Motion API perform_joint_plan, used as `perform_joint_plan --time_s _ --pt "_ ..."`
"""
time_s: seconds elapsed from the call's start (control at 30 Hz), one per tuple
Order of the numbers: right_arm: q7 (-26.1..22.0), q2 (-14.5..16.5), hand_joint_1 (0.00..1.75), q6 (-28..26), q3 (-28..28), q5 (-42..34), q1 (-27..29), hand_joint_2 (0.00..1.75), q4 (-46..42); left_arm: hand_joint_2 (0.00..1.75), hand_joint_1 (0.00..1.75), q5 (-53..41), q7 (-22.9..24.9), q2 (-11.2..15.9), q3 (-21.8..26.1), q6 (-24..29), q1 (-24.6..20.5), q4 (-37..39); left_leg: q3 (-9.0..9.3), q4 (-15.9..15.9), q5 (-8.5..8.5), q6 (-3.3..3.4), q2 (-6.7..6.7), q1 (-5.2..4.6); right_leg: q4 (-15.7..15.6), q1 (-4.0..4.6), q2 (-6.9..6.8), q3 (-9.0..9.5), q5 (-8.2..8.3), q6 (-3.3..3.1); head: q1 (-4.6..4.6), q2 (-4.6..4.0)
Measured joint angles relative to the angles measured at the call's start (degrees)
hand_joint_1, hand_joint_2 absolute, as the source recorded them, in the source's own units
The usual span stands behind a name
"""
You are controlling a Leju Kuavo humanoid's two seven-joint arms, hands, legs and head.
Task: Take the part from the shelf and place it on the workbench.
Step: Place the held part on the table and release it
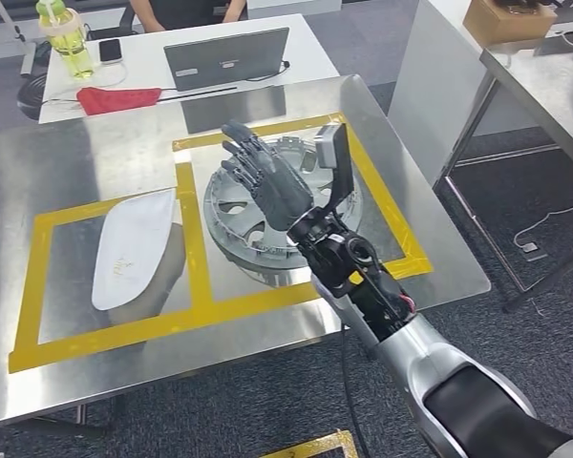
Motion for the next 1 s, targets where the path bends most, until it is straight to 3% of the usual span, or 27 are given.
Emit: perform_joint_plan --time_s 0.27,0.4,0.47,0.53,0.57,0.6,0.63,0.7,0.73,0.8,0.9,0.93,1.0 --pt "-2.3 -2.7 0.00 6.8 -1.0 2.4 10.1 0.00 -19.2 0.00 0.00 0.0 0.0 -0.1 0.8 0.1 0.0 0.0 -0.04 0.6 -0.45 0.55 0.04 -0.31 0.0 -0.12 0.03 0.18 -0.19 0.51 -0.24 0.01" --pt "-2.5 -3.1 0.00 7.7 -0.6 5.3 13.0 0.00 -25.2 0.00 0.00 0.0 0.1 -0.4 0.8 0.0 0.0 0.0 0.50 0.0 -0.43 1.06 0.43 0.06 0.5 -0.08 0.27 0.19 -0.77 1.15 -0.14 0.00" --pt "-2.6 -3.3 0.00 7.9 -0.4 5.8 13.6 0.00 -26.9 0.00 0.00 0.0 0.1 -0.6 0.8 0.0 -0.1 0.0 1.11 -0.7 -0.36 1.36 1.06 0.35 5.3 -0.07 0.21 -1.77 -3.44 1.50 0.31 0.01" --pt "-2.7 -3.6 0.00 8.0 -0.2 5.9 14.2 0.00 -28.0 0.00 0.00 0.0 0.2 -0.8 0.9 0.0 -0.1 0.0 1.33 -0.7 -0.53 1.53 1.68 0.34 13.8 -0.19 0.13 -5.94 -7.13 1.77 0.75 0.01" --pt "-2.7 -3.7 0.00 8.1 -0.1 6.0 14.7 0.00 -28.6 0.00 0.00 0.0 0.2 -0.9 0.9 0.0 -0.2 0.0 1.36 -0.6 -0.64 1.53 1.94 0.34 16.9 -0.26 0.10 -7.69 -8.00 1.90 0.89 0.01" --pt "-2.7 -3.9 0.00 8.3 0.0 6.0 15.1 0.00 -29.1 0.00 0.00 0.0 0.2 -1.0 0.9 0.0 -0.2 0.0 1.41 -0.5 -0.79 1.45 2.20 0.37 18.0 -0.36 0.01 -8.50 -7.67 1.99 1.08 0.00" --pt "-2.7 -4.0 0.00 8.5 0.1 6.0 15.3 0.00 -29.6 0.00 0.00 0.0 0.2 -1.1 0.9 0.0 -0.2 0.0 1.49 -0.3 -1.00 1.30 2.46 0.42 16.6 -0.50 -0.16 -8.08 -6.13 2.06 1.30 0.00" --pt "-2.7 -4.1 0.00 8.8 0.2 6.2 15.4 0.00 -30.5 0.00 0.00 0.0 0.3 -1.4 0.9 0.0 -0.2 0.0 1.75 0.3 -1.62 0.73 3.00 0.49 9.0 -0.68 -1.50 -4.77 -1.74 2.17 1.78 0.00" --pt "-2.7 -4.2 0.00 8.9 0.3 6.3 15.4 0.00 -31.0 0.00 0.00 0.0 0.4 -1.4 0.9 0.0 -0.3 -0.1 1.77 0.8 -1.95 0.37 3.21 0.43 5.4 -0.61 -2.31 -3.21 -0.35 2.03 2.00 0.00" --pt "-2.8 -4.3 0.00 9.0 0.4 6.5 15.6 0.00 -31.8 0.00 0.00 0.0 0.7 -1.4 0.9 0.0 -0.3 -0.1 1.68 1.4 -2.36 -0.25 3.75 0.17 2.6 -0.28 -3.09 -2.18 0.17 1.39 1.96 0.00" --pt "-2.7 -4.4 0.00 9.0 0.5 6.6 15.9 0.00 -33.0 0.00 0.00 -0.2 1.2 -1.5 0.9 -0.2 -0.3 -0.1 1.62 2.0 -3.11 -1.01 4.40 0.25 2.6 -0.24 -1.54 -2.40 0.29 0.13 1.28 0.01" --pt "-2.7 -4.4 0.00 9.0 0.5 6.6 16.0 0.00 -33.4 0.00 0.00 -0.3 1.2 -1.7 0.9 -0.5 -0.3 -0.1 1.04 3.5 -4.16 -1.30 3.77 0.39 2.5 -0.35 -1.04 -2.37 0.40 -0.22 0.99 0.00" --pt "-2.6 -4.4 0.00 9.0 0.4 6.6 16.0 0.00 -33.9 0.00 0.00 -0.7 1.3 -2.0 0.9 -0.9 -0.4 -0.1 -2.08 10.4 -7.64 -1.73 1.83 0.58 2.4 -0.47 -0.16 -2.37 0.52 -0.63 0.16 0.00"
